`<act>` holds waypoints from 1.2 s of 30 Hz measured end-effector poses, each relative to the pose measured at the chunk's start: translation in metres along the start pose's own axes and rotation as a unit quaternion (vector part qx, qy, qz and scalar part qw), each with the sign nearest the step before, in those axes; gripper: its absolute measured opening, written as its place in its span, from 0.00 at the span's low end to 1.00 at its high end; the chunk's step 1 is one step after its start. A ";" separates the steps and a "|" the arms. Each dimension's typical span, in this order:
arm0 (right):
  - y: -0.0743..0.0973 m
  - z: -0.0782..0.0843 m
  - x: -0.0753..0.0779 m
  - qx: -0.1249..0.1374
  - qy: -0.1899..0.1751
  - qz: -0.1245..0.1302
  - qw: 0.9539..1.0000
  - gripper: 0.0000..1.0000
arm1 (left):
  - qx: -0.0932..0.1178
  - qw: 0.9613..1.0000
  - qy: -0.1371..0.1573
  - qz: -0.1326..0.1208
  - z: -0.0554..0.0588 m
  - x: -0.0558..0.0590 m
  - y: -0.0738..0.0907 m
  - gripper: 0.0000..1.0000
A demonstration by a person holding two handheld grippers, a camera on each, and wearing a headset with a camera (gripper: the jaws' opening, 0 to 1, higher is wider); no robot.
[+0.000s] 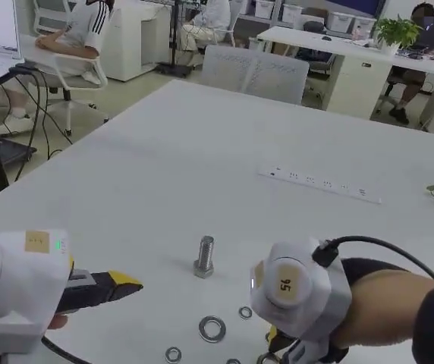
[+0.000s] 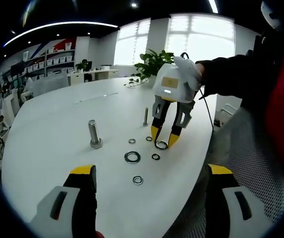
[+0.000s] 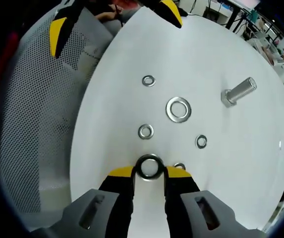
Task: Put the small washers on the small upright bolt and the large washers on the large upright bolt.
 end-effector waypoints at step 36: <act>0.000 0.001 -0.001 -0.008 -0.019 0.011 1.000 0.23 | 0.079 0.991 -0.010 -0.108 -0.012 -0.021 0.012 0.90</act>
Point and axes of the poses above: the centre of the closed fingertips' face, and the gripper's own axes: y roughly backward along the fingers, x roughly to its right, z roughly out of its underside, the point moved 10 cm from there along y, roughly backward along the fingers
